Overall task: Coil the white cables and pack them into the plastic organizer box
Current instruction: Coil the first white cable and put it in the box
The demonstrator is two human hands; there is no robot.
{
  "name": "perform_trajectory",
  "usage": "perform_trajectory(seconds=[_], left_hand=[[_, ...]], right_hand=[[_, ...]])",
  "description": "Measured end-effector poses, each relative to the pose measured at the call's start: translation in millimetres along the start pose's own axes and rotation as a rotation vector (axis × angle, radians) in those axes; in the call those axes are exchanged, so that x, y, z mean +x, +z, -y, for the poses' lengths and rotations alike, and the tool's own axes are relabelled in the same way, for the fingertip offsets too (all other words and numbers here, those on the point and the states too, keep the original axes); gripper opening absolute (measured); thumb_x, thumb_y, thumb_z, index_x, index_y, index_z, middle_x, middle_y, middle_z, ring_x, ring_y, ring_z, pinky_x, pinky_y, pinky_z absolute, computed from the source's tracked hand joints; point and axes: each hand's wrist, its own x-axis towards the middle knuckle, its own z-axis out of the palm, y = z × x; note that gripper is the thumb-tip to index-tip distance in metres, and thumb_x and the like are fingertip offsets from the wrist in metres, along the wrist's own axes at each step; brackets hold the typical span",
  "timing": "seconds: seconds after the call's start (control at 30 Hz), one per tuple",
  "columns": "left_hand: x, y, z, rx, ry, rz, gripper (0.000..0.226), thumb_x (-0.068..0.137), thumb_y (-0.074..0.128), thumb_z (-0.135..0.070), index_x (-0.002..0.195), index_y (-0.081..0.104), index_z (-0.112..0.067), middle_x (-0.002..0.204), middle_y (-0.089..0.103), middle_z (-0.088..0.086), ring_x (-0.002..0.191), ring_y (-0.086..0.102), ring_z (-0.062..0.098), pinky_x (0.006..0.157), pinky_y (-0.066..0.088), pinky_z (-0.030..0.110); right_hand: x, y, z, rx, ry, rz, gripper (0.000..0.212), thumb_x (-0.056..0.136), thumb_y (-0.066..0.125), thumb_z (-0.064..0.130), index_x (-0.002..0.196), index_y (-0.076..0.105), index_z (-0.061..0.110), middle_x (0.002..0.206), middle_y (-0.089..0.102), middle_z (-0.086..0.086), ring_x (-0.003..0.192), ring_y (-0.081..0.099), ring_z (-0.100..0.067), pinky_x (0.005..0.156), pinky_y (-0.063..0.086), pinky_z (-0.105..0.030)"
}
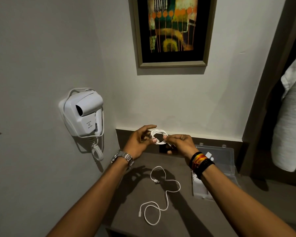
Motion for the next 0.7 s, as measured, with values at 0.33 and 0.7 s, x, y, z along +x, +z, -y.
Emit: perform_trajectory(seconds=[0.33, 0.7], left_hand=[[0, 25, 16, 0.206, -0.002, -0.003, 0.053, 0.078, 0.080, -0.021, 0.125, 0.064, -0.038, 0.103, 0.073, -0.006, 0.086, 0.067, 0.009, 0.080, 0.055, 0.026], [13, 145, 52, 0.009, -0.156, 0.090, 0.050, 0.079, 0.080, -0.019, 0.126, 0.065, -0.025, 0.091, 0.070, -0.009, 0.069, 0.058, -0.007, 0.073, 0.050, 0.016]], right_hand=[[-3, -27, -18, 0.059, 0.106, 0.024, 0.019, 0.091, 0.076, 0.022, 0.101, 0.079, 0.007, 0.080, 0.070, -0.004, 0.074, 0.063, -0.012, 0.060, 0.055, -0.025], [-8, -118, -62, 0.272, 0.180, -0.043, 0.021, 0.098, 0.059, -0.004, 0.115, 0.065, -0.013, 0.093, 0.070, -0.024, 0.081, 0.072, -0.031, 0.073, 0.066, -0.036]])
